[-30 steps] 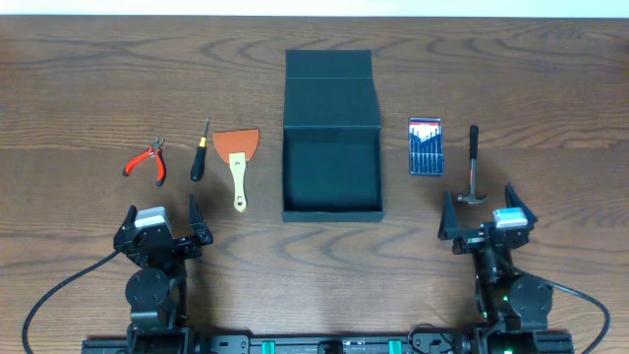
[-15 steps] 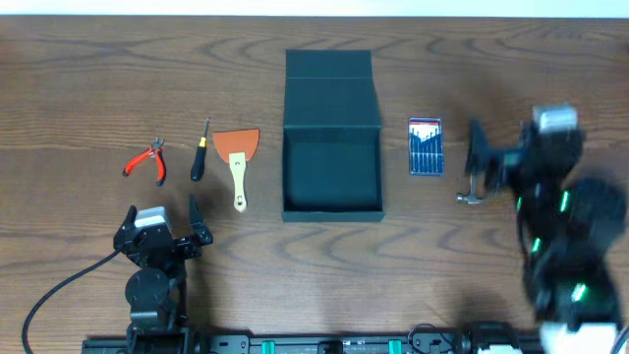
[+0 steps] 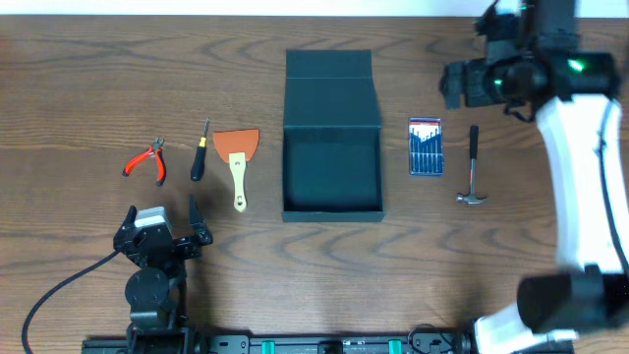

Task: Pack container
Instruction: 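Reach the right gripper to the blue precision screwdriver case and grasp it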

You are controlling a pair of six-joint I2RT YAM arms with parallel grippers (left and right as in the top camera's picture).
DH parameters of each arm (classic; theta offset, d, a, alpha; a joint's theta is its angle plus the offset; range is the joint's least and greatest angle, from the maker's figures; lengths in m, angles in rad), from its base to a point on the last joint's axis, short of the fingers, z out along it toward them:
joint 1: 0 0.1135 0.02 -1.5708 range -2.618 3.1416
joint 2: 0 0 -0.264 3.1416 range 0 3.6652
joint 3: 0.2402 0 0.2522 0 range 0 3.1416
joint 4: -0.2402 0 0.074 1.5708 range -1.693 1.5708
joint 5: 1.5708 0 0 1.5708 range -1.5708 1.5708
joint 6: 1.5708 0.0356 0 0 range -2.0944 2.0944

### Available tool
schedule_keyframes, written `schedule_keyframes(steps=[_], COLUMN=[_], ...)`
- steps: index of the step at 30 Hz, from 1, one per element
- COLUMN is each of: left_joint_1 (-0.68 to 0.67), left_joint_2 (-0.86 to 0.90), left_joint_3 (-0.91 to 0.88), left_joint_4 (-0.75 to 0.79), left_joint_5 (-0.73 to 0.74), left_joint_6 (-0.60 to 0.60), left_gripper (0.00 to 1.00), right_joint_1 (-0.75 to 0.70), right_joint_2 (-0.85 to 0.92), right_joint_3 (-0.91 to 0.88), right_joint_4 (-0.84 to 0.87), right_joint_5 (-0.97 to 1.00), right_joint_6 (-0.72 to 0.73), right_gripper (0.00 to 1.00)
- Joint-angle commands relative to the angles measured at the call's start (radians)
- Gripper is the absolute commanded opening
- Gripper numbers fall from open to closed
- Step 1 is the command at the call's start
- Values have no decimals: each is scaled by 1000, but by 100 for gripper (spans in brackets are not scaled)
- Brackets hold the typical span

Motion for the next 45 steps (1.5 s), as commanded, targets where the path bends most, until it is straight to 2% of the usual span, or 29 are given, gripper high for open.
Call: schedule_keyframes(steps=[1,6,14,24,35,45], left_joint_1=[3,3,3,3,3,3], left_joint_2=[-6,-6,-6,-6,-6,-6], left_joint_3=[-22,-22,-22,-22,-22,-22], left_joint_4=[-36,-36,-36,-36,-36,-36], left_joint_5=[-11,-11,-11,-11,-11,-11], left_joint_6=[13,13,13,13,13,13], left_gripper=[99,98,99,99,98,98], right_joint_1=[-1,0,41,118,103,75], right_joint_2=[106,292,486,503,503,503], right_joint_3=[1,0,0,0,-13,-157], right_joint_4=[-19,-27,-25,24,1,77], right_joint_5=[-29,-60,27,86,214,198], right_joint_6=[57,129,123,56,40,11], right_gripper=[99,99,99,99,99,99])
